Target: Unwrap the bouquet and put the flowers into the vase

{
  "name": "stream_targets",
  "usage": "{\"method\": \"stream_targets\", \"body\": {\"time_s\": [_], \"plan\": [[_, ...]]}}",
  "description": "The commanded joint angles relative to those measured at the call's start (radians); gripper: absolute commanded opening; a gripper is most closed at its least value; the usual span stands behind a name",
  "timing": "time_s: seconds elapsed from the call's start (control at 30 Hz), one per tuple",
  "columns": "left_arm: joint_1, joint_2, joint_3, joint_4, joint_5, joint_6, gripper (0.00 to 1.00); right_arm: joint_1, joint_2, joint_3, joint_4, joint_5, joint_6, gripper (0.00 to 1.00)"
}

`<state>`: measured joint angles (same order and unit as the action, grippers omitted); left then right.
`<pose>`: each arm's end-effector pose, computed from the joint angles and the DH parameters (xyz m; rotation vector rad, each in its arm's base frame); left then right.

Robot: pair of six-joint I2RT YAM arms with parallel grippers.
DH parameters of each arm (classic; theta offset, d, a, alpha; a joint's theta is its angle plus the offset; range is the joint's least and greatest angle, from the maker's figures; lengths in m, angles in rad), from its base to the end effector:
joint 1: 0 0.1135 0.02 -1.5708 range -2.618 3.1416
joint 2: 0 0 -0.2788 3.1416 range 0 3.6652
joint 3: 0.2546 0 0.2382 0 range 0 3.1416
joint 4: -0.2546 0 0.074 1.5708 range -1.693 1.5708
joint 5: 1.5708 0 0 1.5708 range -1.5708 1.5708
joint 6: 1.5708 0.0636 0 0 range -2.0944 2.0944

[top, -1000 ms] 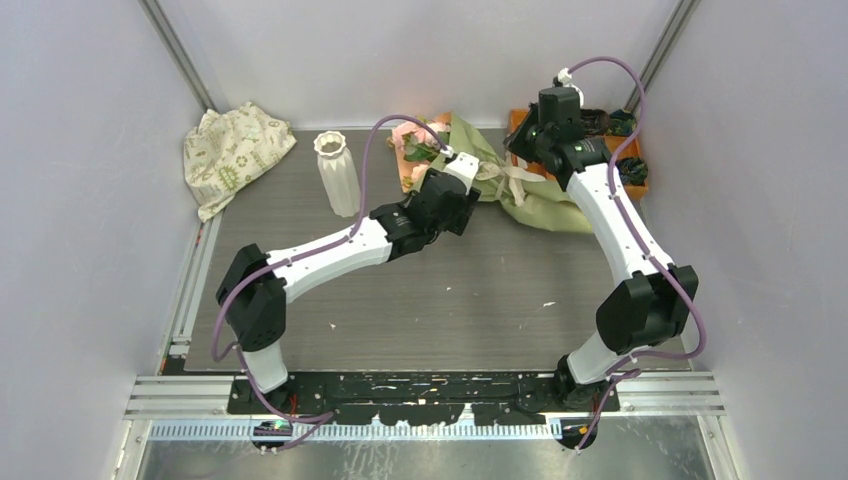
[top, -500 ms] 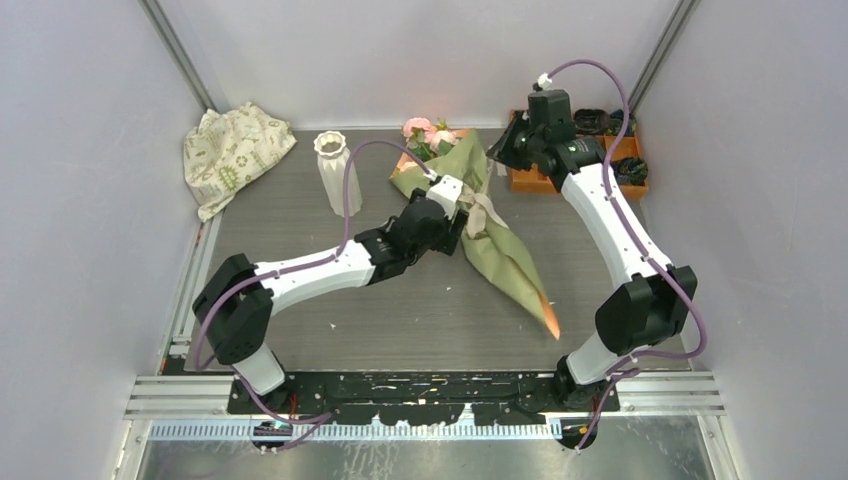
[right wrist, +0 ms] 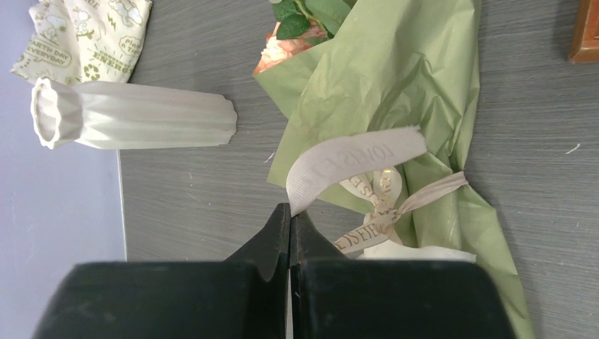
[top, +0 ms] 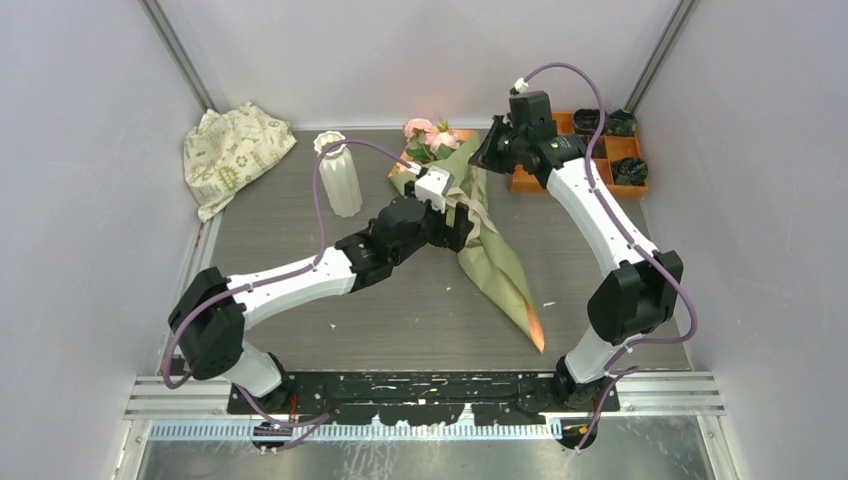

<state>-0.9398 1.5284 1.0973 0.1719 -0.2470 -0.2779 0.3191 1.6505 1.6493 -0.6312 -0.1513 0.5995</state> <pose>0.2331 -0.2927 0.3155 0.4364 1.8168 -0.6291 0.3608 0.1293 0.3702 0.2316 2.2671 0.6665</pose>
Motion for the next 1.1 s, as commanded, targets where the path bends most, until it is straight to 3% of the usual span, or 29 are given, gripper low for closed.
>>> {"method": "stream_targets", "body": {"time_s": [0.0, 0.53, 0.87, 1.07], "plan": [[0.001, -0.002, 0.02, 0.098, 0.08, -0.14, 0.85, 0.027, -0.022, 0.042, 0.031, -0.016, -0.016, 0.01], [0.001, 0.169, 0.081, 0.116, 0.161, -0.284, 0.81, 0.052, -0.018, 0.062, 0.039, -0.047, -0.026, 0.01], [-0.065, 0.045, 0.071, -0.067, 0.107, -0.278, 0.8, 0.064, 0.029, 0.086, 0.028, -0.064, -0.029, 0.01], [-0.09, 0.027, 0.03, -0.052, 0.107, -0.286, 0.8, 0.079, 0.031, 0.105, 0.013, -0.056, -0.042, 0.01]]}}
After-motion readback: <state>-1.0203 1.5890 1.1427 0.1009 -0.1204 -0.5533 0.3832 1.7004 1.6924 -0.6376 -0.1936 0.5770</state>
